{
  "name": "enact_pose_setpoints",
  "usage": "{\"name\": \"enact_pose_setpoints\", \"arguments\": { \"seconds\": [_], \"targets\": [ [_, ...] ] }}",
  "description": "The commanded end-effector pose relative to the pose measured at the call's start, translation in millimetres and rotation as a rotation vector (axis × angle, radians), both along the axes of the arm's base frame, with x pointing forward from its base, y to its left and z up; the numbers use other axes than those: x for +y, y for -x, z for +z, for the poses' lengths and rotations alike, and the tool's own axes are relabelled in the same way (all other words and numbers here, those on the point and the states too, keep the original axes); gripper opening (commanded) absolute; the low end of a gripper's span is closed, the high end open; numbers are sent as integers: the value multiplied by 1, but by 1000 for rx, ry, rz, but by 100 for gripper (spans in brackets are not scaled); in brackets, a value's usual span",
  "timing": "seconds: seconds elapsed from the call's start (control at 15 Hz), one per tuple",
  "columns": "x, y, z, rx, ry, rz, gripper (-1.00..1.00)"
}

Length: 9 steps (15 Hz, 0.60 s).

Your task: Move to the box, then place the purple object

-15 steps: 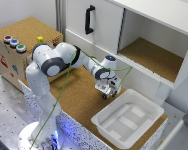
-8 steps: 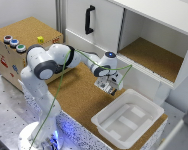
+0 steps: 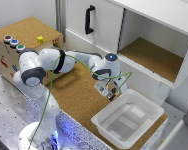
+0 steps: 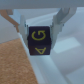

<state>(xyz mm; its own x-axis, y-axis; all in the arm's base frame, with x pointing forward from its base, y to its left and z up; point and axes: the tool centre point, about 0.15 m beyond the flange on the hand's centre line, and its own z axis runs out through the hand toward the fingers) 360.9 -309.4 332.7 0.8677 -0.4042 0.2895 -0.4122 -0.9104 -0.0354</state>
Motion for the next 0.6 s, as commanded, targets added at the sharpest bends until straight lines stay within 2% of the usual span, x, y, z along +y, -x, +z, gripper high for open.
{"name": "enact_pose_setpoints", "arguments": {
  "seconds": [0.0,0.13,0.2,0.53],
  "targets": [
    [-55,0,-42,138,-49,-209,-100],
    [-72,0,-67,190,-79,-289,-100],
    [-82,2,-75,211,-73,-333,-100],
    [-130,6,-103,233,-147,-506,-100]
  ]
}}
